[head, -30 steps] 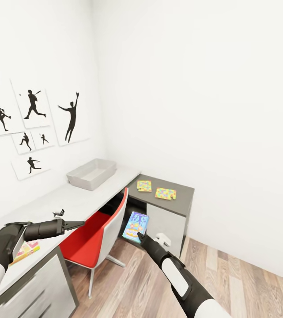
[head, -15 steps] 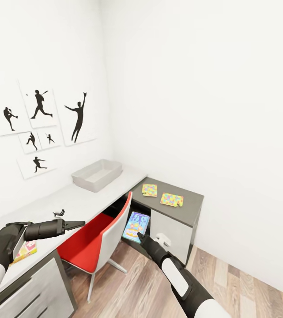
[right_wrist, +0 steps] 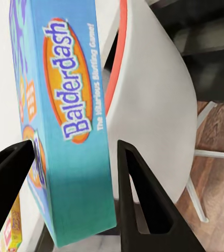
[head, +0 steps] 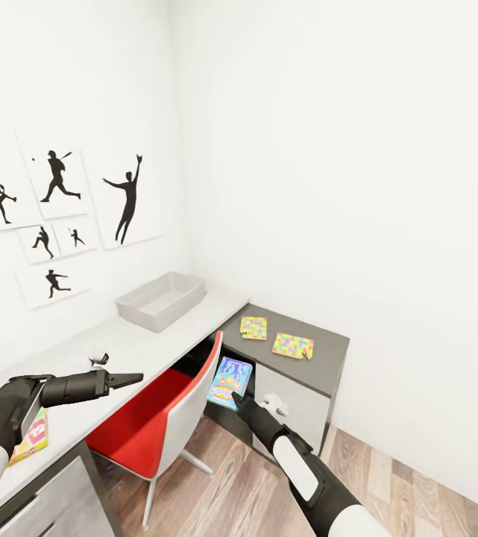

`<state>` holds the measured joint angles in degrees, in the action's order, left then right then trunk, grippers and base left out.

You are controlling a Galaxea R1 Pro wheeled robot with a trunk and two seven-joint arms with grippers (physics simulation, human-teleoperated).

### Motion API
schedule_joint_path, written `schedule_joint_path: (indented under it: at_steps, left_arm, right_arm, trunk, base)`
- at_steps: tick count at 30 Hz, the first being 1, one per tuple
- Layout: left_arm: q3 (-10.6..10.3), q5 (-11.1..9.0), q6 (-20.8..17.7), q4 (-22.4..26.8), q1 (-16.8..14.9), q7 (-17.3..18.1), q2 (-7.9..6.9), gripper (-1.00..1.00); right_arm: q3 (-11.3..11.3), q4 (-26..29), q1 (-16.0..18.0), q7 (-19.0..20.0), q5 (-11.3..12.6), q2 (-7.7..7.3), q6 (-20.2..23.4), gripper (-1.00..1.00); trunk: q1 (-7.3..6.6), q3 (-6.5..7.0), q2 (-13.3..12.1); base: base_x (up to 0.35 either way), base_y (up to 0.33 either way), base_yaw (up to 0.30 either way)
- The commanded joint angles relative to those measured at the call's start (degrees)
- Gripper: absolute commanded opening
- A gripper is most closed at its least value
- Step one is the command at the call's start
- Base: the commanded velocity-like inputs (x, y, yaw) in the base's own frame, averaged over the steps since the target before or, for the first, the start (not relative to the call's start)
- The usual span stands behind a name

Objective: Put all the toys in the child's room - the three board games (two on the bed and one on the table), the two jigsaw puzzles on the table, and the tennis ball on the table - inside the toy box on the table in the child's room.

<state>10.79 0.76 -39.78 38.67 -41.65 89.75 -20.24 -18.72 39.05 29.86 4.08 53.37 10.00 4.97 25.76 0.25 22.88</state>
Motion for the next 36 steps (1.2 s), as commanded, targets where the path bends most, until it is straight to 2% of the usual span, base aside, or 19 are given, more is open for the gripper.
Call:
schedule_joint_path:
  at_steps: [1,9,22,31,34,36]
  left_arm:
    - [0.03,0.09,-0.60,0.00,-0.01,0.25,-0.02,1.00]
    - [0.07,0.03,-0.56,0.00,-0.01,0.25,-0.14,1.00]
    - [0.11,0.03,-0.56,0.00,-0.01,0.25,-0.28,1.00]
    - [0.39,0.09,-0.56,0.00,-0.01,0.25,-0.45,1.00]
    - [0.50,0.11,-0.53,0.00,-0.01,0.25,-0.48,1.00]
    - [0.53,0.10,-0.54,0.00,-0.01,0.25,-0.50,1.00]
  right_arm:
    - [0.00,0.05,0.02,0.10,0.42,0.00,0.18,-1.00]
    - [-0.02,4.60,-0.15,-0.47,0.35,0.00,1.20,-1.00]
    - [0.01,5.08,0.00,-0.59,0.30,0.00,2.25,-1.00]
    - [0.82,8.07,0.36,-0.70,0.46,0.00,10.62,-1.00]
    - [1.17,9.74,2.61,-2.24,0.59,0.00,14.41,-1.00]
    - [1.37,10.39,4.98,-4.76,0.87,0.00,18.54,-1.00]
  trunk:
    - [0.03,-0.02,0.04]
    - [0.03,-0.02,0.04]
    - [0.03,-0.02,0.04]
    - [0.03,-0.02,0.04]
    - [0.03,-0.02,0.04]
    - [0.03,-0.02,0.04]
  base:
    - [0.056,0.000,0.000]
    - [0.015,0.000,0.000]
    - [0.000,0.000,0.000]
    - [0.000,0.000,0.000]
    - [0.000,0.000,0.000]
    - [0.000,0.000,0.000]
